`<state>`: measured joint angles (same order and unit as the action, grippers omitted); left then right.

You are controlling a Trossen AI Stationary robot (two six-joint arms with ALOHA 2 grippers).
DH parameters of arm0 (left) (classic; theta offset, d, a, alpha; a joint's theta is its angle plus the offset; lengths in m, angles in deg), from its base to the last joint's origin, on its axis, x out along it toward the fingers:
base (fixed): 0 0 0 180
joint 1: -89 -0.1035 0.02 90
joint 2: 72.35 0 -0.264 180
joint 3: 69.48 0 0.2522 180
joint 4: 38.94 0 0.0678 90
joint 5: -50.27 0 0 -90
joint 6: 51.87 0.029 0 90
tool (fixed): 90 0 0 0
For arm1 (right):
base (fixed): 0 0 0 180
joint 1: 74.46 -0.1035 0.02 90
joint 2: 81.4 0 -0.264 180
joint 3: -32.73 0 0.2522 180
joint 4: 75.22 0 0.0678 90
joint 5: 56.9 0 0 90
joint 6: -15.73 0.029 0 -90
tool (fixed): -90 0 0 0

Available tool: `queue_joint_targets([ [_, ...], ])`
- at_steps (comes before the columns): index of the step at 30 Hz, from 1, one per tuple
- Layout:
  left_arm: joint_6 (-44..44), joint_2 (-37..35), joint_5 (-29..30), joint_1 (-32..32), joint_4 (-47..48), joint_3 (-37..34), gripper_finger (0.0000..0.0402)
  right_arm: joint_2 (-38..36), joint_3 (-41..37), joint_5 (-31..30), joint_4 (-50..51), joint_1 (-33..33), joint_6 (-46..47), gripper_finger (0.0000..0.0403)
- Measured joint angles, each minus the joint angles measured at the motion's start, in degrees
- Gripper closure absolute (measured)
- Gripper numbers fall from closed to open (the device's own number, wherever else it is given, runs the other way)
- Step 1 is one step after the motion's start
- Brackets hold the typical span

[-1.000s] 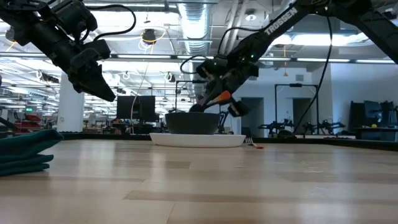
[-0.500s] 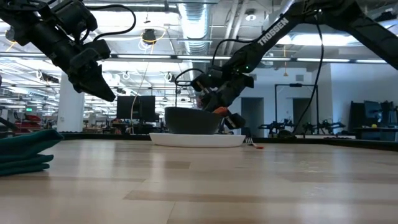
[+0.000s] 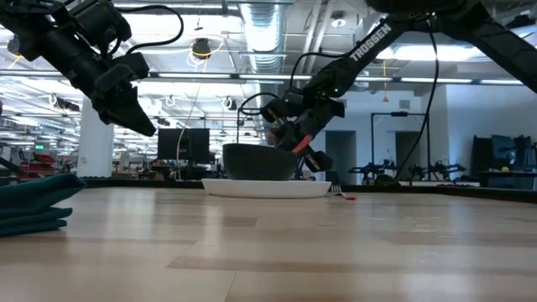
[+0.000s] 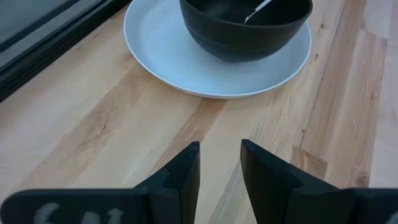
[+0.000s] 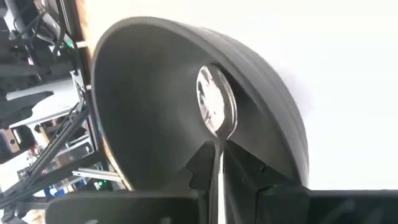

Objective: Set table place
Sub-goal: Place the 2nd spoon with the orange handle into the black bowl

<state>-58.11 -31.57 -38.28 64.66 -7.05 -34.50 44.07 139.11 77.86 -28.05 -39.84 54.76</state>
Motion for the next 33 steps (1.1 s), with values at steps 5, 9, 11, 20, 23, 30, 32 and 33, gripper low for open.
queue_joint_targets([
  [5, 0.00, 0.00, 0.00, 0.00, 0.00, 0.00, 0.0296, -0.02, 0.00, -0.12, -0.36, 0.40, 1.51, 0.0344],
  [9, 0.02, 0.00, 0.00, 0.00, 0.00, 0.00, 0.0296, 0.00, 0.00, -0.25, -0.43, 0.36, 1.53, 0.0344],
  [11, 0.02, 0.00, 0.00, 0.00, 0.00, 0.00, 0.0296, 0.00, 0.00, -0.25, -0.44, 0.34, 1.53, 0.0344],
  [20, 0.02, 0.00, 0.02, -0.01, 0.00, 0.00, 0.0296, -0.24, 0.06, -1.49, -0.50, 0.36, 1.58, 0.0344],
  [23, 0.02, 0.00, 0.02, 0.00, 0.00, 0.00, 0.0296, -0.24, 2.06, -3.68, -0.22, 0.36, 1.55, 0.0344],
  [30, 0.02, 0.00, -0.02, 0.00, 0.24, 0.00, 0.0296, -0.35, 7.84, -6.24, 0.98, 0.86, 0.64, 0.0344],
  [32, 0.02, 0.00, 0.00, 0.00, 0.30, 0.00, 0.0296, -0.35, 9.60, -6.92, 3.18, 1.02, -1.11, 0.0344],
  [33, 0.02, 0.00, 0.00, 0.00, 0.30, 0.00, 0.0296, -0.35, 10.46, -7.28, 4.35, 1.02, -2.09, 0.0344],
])
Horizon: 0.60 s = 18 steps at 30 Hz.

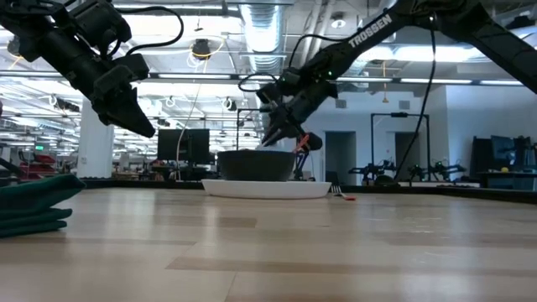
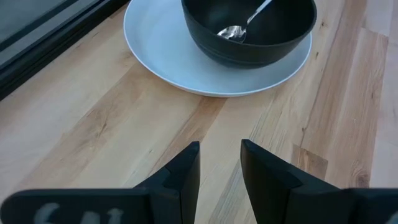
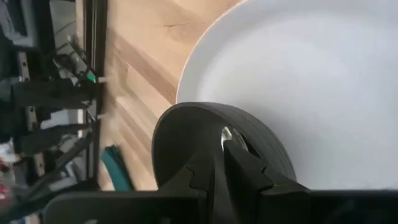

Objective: Set table place
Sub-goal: Place the 2nd spoon with the orange handle into the black bowl

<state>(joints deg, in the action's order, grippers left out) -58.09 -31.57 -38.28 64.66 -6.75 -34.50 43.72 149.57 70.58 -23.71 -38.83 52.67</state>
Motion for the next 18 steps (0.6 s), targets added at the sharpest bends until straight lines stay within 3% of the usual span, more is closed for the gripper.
queue_joint_targets([
  [5, 0.00, 0.00, -0.08, 0.00, 0.00, 0.00, 0.0296, 0.00, 7.84, -2.74, 7.90, -1.03, -8.71, 0.0344],
  [9, 0.02, 0.00, -1.83, 0.00, 0.00, 0.00, 0.0296, 0.00, 15.64, -14.13, 19.87, -3.01, -17.72, 0.0344],
  [12, 0.02, 0.00, -2.88, 0.02, -0.18, 0.00, 0.0296, -0.20, 20.31, -18.15, 27.78, -4.06, -23.83, 0.0344],
  [16, 0.01, 0.00, -2.41, 0.00, -1.45, 0.00, 0.0296, -3.11, 22.61, -18.49, 31.42, -4.95, -31.46, 0.0344],
  [18, 0.02, 0.05, -2.34, 0.00, -3.10, 0.00, 0.0296, -4.24, 22.56, -21.79, 34.19, -5.14, -33.75, 0.0344],
])
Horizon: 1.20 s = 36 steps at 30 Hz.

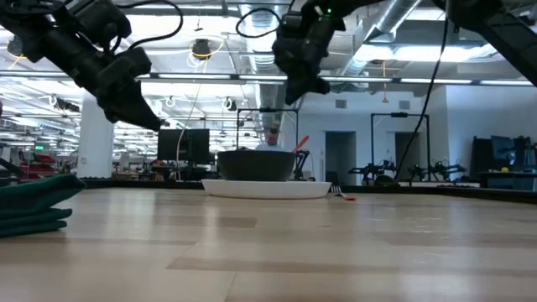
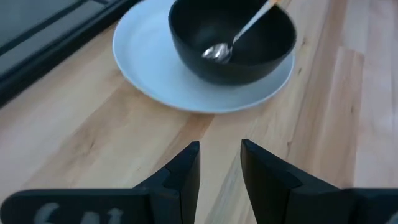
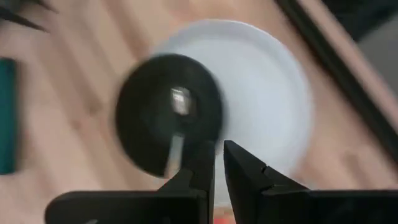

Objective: Set table place
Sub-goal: Place the 2nd spoon with the orange handle into the black bowl

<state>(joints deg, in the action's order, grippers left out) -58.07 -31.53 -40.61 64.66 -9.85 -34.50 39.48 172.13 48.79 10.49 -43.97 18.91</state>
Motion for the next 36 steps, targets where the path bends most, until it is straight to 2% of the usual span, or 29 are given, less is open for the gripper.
queue_joint_targets([
  [3, -0.12, 0.21, -0.74, 0.00, -2.73, 0.00, 0.0296, -0.38, -0.08, -8.55, 4.47, -0.75, -0.33, 0.0344],
  [6, -0.87, 1.25, -4.44, 0.00, -4.79, 0.07, 0.0296, -0.55, -0.13, -12.98, 7.58, -0.97, -0.94, 0.0344],
  [9, 0.34, 3.86, -10.38, 0.05, -4.94, 0.07, 0.0296, -0.66, -0.53, -13.73, 8.39, -1.62, -1.56, 0.0344],
  [11, 1.35, 6.40, -12.00, 0.47, -5.48, 0.07, 0.0296, -0.66, -0.59, -14.37, 8.84, -2.20, -0.92, 0.0344],
  [18, 6.14, 14.60, -11.28, 1.49, -12.77, 0.06, 0.0296, -0.66, -0.59, -17.80, 8.15, -4.33, -1.88, 0.0344],
  [23, 8.51, 15.45, -9.71, 1.46, -13.77, 0.04, 0.0296, -0.96, -2.65, -17.97, 1.44, -5.02, -3.69, 0.0344],
  [28, 9.14, 14.38, -5.87, 1.46, -14.14, 0.04, 0.0296, -7.42, -15.08, -17.88, -10.22, -3.92, -6.23, 0.0344],
  [33, 11.07, 13.46, -4.33, 1.44, -16.96, 0.02, 0.0296, -19.33, -35.28, -16.85, -26.25, -1.16, -7.07, 0.0344],
  [36, 11.78, 13.54, -4.31, 1.44, -16.97, 0.02, 0.0296, -28.03, -48.39, -14.84, -36.38, -0.08, -4.54, 0.0344],
])
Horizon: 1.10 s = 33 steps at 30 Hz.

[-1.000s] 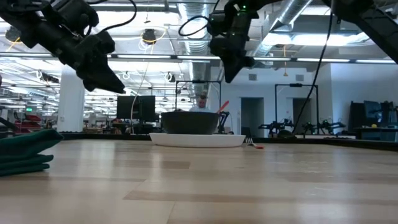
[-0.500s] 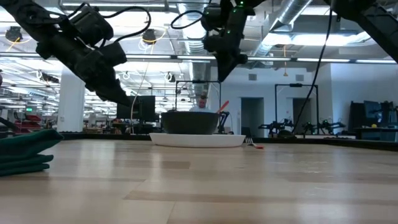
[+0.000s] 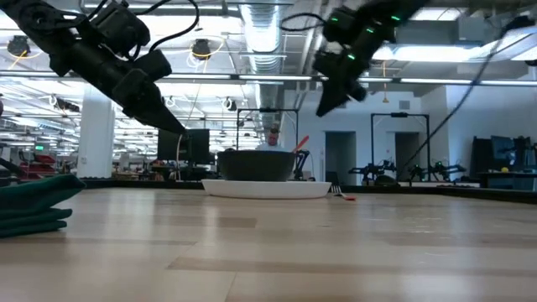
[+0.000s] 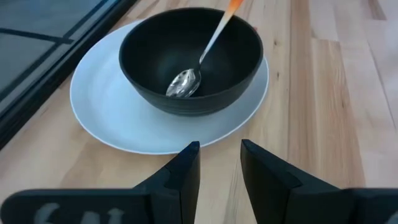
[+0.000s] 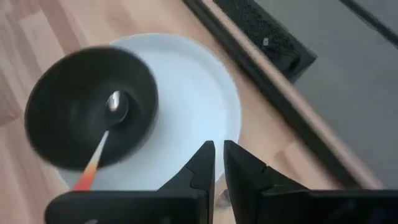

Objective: Set table place
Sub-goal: Place the 2nd spoon with the orange handle into the black bowl

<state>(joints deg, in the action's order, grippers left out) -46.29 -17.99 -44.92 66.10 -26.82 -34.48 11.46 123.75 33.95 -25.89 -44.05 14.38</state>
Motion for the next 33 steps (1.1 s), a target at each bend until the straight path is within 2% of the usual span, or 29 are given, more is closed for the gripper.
queue_joint_targets([
  [9, -0.23, 0.10, -1.29, 0.00, -0.54, 0.00, 0.0296, -19.59, -38.80, 0.68, -39.02, -6.98, 10.52, 0.0344],
  [14, -0.24, 0.10, -5.48, 0.04, -1.16, 0.00, 0.0296, -25.07, -51.49, -2.27, -60.40, -10.29, 11.88, 0.0344],
  [20, 0.39, 0.12, -3.89, 0.04, -2.71, 0.00, 0.0296, -27.96, -55.26, -11.44, -62.98, -10.90, 14.36, 0.0344],
  [25, 2.25, 2.44, -3.69, 0.09, -2.44, -0.02, 0.0296, -28.08, -55.28, -11.80, -64.42, -10.85, 11.99, 0.0344],
  [33, 4.32, 14.06, -6.70, 1.09, -15.30, -0.02, 0.0296, -28.06, -55.28, -11.83, -64.75, -9.59, 11.86, 0.0344],
])
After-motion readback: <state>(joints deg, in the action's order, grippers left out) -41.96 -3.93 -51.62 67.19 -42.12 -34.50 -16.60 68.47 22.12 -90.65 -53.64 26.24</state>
